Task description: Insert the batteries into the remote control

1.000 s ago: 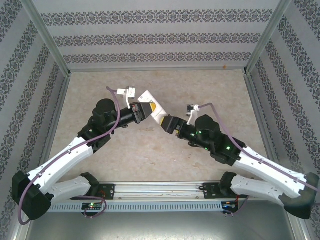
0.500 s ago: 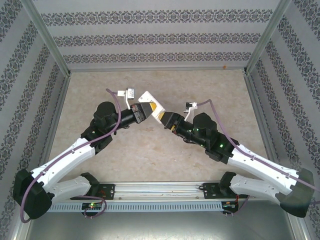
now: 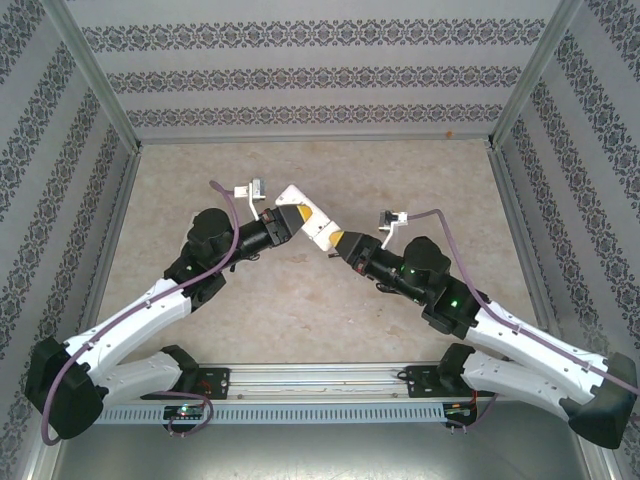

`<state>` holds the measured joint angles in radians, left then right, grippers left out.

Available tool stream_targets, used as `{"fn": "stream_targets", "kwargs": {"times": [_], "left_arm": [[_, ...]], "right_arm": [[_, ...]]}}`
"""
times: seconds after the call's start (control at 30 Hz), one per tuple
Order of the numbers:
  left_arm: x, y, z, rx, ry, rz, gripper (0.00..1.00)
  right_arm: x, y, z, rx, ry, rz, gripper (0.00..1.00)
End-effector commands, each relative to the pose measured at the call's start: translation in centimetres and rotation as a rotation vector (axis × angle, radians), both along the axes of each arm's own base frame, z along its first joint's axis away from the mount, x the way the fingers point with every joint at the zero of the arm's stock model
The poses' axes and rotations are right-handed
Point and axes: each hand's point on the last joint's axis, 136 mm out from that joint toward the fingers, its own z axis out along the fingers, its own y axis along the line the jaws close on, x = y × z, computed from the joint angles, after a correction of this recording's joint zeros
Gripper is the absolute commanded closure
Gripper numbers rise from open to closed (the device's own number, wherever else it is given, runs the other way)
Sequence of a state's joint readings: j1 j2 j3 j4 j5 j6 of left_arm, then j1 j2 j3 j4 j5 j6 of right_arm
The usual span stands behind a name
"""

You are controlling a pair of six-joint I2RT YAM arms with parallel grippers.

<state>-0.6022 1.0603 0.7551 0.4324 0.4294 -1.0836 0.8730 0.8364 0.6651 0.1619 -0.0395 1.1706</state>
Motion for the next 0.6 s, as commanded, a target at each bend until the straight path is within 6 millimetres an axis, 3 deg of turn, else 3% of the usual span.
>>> {"fn": "stream_targets", "kwargs": {"times": [0.0,0.13,0.37,0.57], "left_arm": [[0.7,2.4,3.6,-0.113,-0.087,0.112,0.9],[1.9,3.8,2.2,-0.075,-0.079,0.192,0.9],[2.6,5.1,0.1,0.039,-0.085,0.254,0.89],[1.6,5.1,-2.5,0.069,-0.06,0.224,0.89]], "right_arm": [[0.2,-0.9,-1.4,-0.077,-0.01,-0.026,0.84],[0.2,-1.9,-1.7,-0.074,-0.018,-0.047,0.94],[1.5,-5.2,-2.9,-0.085,0.005,-0.147,0.99],[7.7,-10.2,-10.3,-0.247,0.177,-0.224,0.98]]}}
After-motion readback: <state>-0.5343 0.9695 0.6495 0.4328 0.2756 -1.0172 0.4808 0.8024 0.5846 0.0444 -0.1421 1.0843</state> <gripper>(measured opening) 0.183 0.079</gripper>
